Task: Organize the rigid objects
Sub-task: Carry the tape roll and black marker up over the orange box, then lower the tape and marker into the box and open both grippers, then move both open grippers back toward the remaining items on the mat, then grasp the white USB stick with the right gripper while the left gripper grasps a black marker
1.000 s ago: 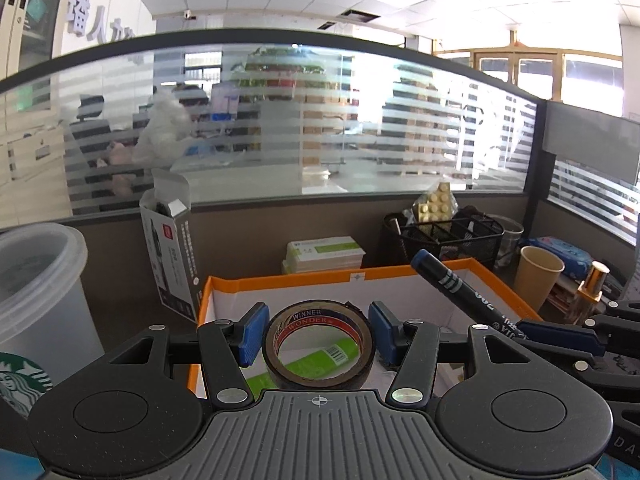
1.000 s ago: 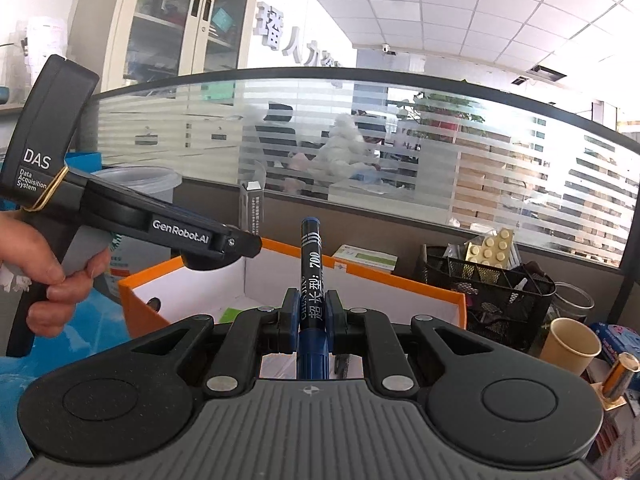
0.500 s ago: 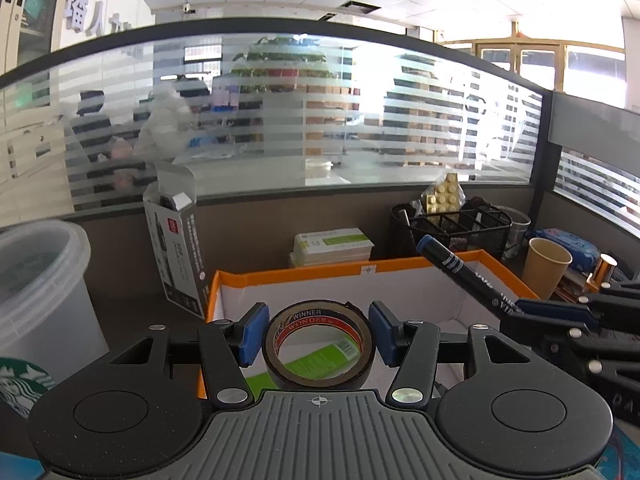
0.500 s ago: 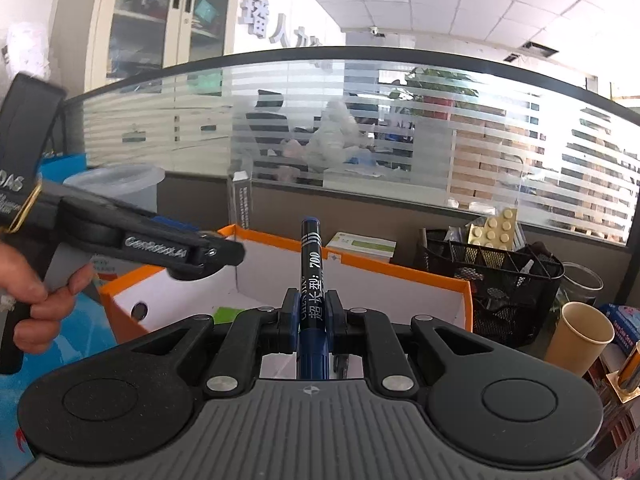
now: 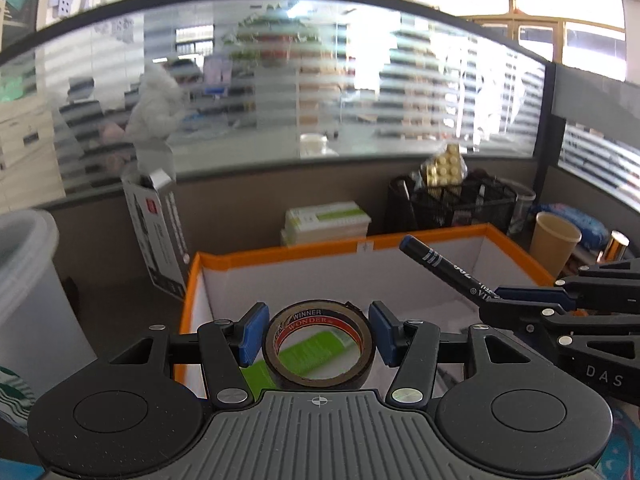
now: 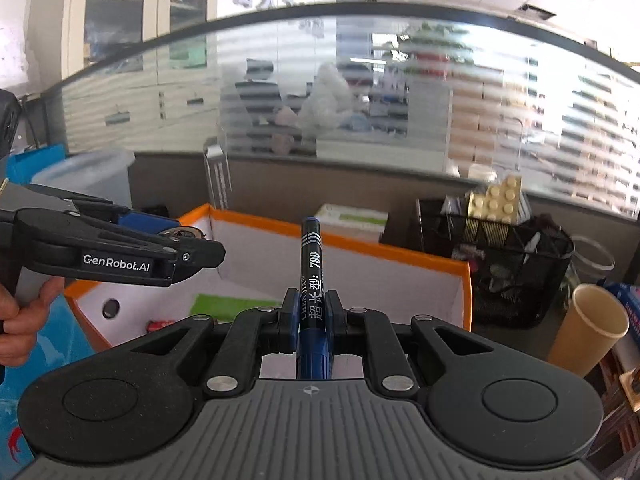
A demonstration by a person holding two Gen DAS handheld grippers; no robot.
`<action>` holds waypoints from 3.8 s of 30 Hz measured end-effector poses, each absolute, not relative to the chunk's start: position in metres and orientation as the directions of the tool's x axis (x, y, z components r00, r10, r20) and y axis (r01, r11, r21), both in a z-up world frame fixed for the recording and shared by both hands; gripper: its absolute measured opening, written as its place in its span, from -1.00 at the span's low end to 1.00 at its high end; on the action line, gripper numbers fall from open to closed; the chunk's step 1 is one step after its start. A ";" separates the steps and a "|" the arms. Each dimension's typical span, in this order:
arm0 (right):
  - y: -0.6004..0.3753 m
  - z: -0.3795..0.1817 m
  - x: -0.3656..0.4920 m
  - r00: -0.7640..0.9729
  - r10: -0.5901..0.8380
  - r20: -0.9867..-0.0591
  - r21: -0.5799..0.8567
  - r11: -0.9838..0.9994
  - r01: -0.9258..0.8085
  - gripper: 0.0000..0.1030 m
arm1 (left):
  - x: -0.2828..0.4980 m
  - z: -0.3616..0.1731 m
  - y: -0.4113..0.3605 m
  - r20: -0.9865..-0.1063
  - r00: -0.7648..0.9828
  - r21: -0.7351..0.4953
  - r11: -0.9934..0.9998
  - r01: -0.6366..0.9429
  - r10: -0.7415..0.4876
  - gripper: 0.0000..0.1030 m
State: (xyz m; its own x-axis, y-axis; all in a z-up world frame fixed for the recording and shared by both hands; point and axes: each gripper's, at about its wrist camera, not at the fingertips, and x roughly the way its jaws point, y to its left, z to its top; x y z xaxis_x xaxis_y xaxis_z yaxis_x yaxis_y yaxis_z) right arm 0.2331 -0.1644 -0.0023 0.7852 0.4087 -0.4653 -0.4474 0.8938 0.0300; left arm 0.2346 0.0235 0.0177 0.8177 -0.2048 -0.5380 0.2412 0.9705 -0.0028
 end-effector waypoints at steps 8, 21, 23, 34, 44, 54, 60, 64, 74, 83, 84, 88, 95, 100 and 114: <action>-0.165 -0.028 0.249 0.755 0.365 -0.545 0.011 0.904 -0.428 -0.77 | 0.243 0.002 0.020 -0.585 0.788 0.002 0.971 0.241 -0.194 0.04; -0.161 -0.034 0.248 0.729 0.342 -0.592 -0.012 0.901 -0.433 -0.77 | 0.244 -0.009 0.021 -0.636 0.749 -0.007 0.972 0.234 -0.185 0.04; -0.162 -0.033 0.249 0.724 0.340 -0.600 -0.012 0.901 -0.433 -0.77 | 0.246 -0.011 0.021 -0.647 0.742 -0.008 0.974 0.225 -0.176 0.04; -0.166 -0.024 0.228 0.784 0.320 -0.532 -0.049 0.912 -0.406 -0.72 | 0.233 -0.006 0.021 -0.632 0.747 -0.017 0.968 0.252 -0.206 0.40; -0.172 -0.025 0.123 0.659 0.550 -0.513 0.007 0.770 -0.637 -0.42 | 0.154 0.013 0.045 -0.477 0.863 0.079 0.970 0.231 -0.167 0.88; -0.189 -0.078 0.133 0.695 0.353 -0.626 -0.058 0.868 -0.494 -0.37 | 0.122 0.006 0.057 -0.486 0.847 0.048 0.962 0.269 -0.213 0.90; -0.193 -0.087 0.142 0.695 0.339 -0.634 -0.066 0.871 -0.486 -0.24 | 0.138 -0.014 0.033 -0.539 0.810 0.067 0.947 0.314 -0.231 1.00; -0.186 -0.089 0.149 0.681 0.367 -0.634 -0.050 0.858 -0.510 -0.20 | 0.145 -0.021 0.028 -0.534 0.821 0.095 0.951 0.294 -0.201 1.00; -0.151 -0.084 0.134 0.575 0.550 -0.606 -0.019 0.713 -0.701 0.06 | 0.137 -0.027 0.043 -0.558 0.809 0.083 0.957 0.278 -0.187 1.00; -0.101 -0.081 0.141 0.482 0.646 -0.592 0.044 0.623 -0.781 0.08 | 0.117 -0.024 0.093 -0.548 0.832 0.050 0.990 0.130 -0.082 1.00; -0.092 -0.081 0.141 0.466 0.659 -0.590 0.051 0.607 -0.793 0.08 | 0.115 -0.024 0.098 -0.550 0.832 0.050 0.992 0.112 -0.066 1.00; -0.059 -0.087 0.140 0.402 0.685 -0.608 0.065 0.547 -0.834 0.08 | 0.109 -0.032 0.113 -0.578 0.816 0.042 0.997 0.067 -0.031 1.00; -0.059 -0.079 0.113 0.349 0.731 -0.587 0.064 0.471 -0.880 0.08 | 0.102 -0.045 0.132 -0.627 0.778 -0.032 0.999 0.020 -0.036 1.00; -0.089 -0.079 0.127 0.505 0.603 -0.617 -0.064 0.602 -0.796 0.08 | 0.099 -0.048 0.122 -0.625 0.778 -0.039 0.998 0.042 -0.058 1.00; -0.119 -0.087 0.135 0.519 0.579 -0.629 -0.019 0.656 -0.755 -0.56 | 0.111 -0.073 0.078 -0.643 0.760 0.018 0.990 0.138 -0.094 0.98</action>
State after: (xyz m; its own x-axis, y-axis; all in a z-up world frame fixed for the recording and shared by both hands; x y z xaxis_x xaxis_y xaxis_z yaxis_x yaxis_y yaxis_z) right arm 0.1350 -0.1193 -0.0872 0.5189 0.5787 -0.6291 -0.7546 0.6559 -0.0192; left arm 0.1109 0.0784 -0.0732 0.7597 -0.0941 -0.6434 0.1382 0.9902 0.0184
